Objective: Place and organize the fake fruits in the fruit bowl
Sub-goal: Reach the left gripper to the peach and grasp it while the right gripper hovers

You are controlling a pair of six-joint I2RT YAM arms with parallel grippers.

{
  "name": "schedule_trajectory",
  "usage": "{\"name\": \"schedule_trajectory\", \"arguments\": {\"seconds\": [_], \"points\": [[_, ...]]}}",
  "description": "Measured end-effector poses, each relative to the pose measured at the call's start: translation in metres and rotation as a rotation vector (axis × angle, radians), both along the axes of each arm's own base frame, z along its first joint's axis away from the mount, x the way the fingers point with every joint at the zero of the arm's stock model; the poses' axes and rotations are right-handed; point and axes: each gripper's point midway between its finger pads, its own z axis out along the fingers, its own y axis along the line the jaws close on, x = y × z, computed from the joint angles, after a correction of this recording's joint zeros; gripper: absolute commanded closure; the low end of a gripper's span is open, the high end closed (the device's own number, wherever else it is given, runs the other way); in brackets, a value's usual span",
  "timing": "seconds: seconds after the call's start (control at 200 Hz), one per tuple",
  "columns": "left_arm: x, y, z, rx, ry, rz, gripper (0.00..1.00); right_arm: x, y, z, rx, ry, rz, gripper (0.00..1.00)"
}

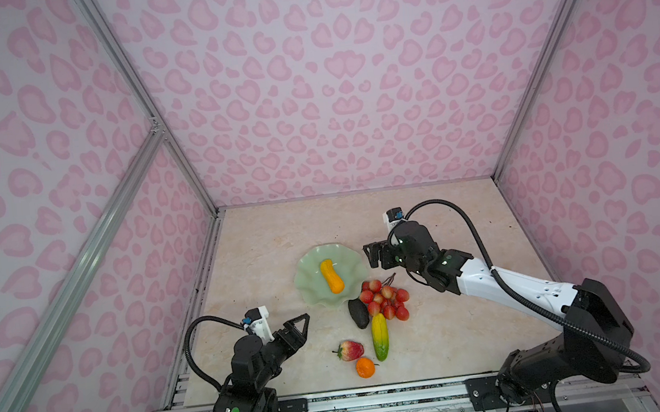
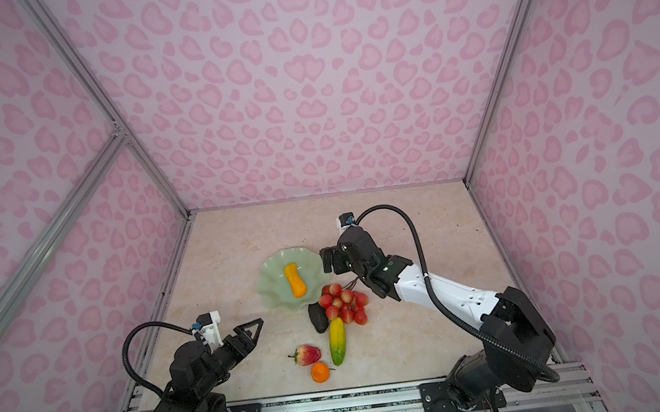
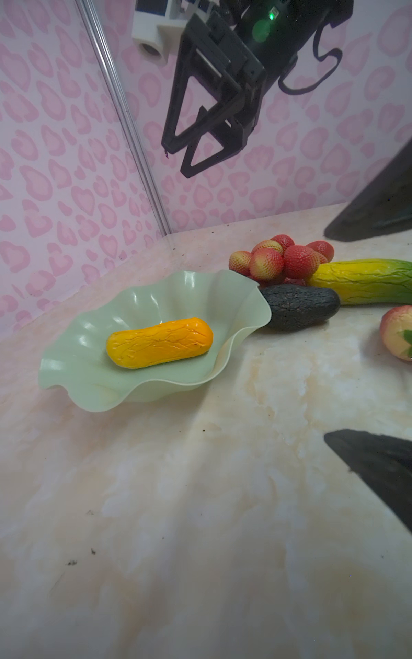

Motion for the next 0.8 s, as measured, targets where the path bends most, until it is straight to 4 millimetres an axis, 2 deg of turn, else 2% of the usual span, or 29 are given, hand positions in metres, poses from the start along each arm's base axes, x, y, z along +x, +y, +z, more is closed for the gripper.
{"name": "schedule_trajectory", "arguments": {"seconds": [0.115, 0.19, 0.27, 0.425, 0.62, 0.795], "points": [[-0.002, -0.009, -0.009, 0.053, 0.056, -0.044, 0.16, 0.003, -0.015, 0.0, -0.001, -0.001, -0.042, 0.02], [-0.001, -0.016, -0.007, 0.09, 0.07, -0.079, 0.16, 0.007, -0.022, 0.003, 0.003, -0.008, -0.06, 0.02], [-0.001, -0.026, -0.004, 0.127, 0.059, -0.126, 0.16, 0.008, -0.026, 0.007, 0.007, -0.014, -0.069, 0.02], [-0.014, -0.046, -0.008, 0.164, 0.049, -0.235, 0.16, 0.007, -0.032, 0.006, 0.011, -0.01, -0.07, 0.02], [-0.035, -0.065, -0.026, 0.19, 0.073, -0.338, 0.13, 0.006, -0.047, -0.004, 0.001, 0.004, -0.095, 0.02], [-0.041, -0.074, -0.041, 0.235, 0.114, -0.374, 0.12, 0.007, -0.051, -0.005, 0.004, 0.01, -0.101, 0.02]]}}
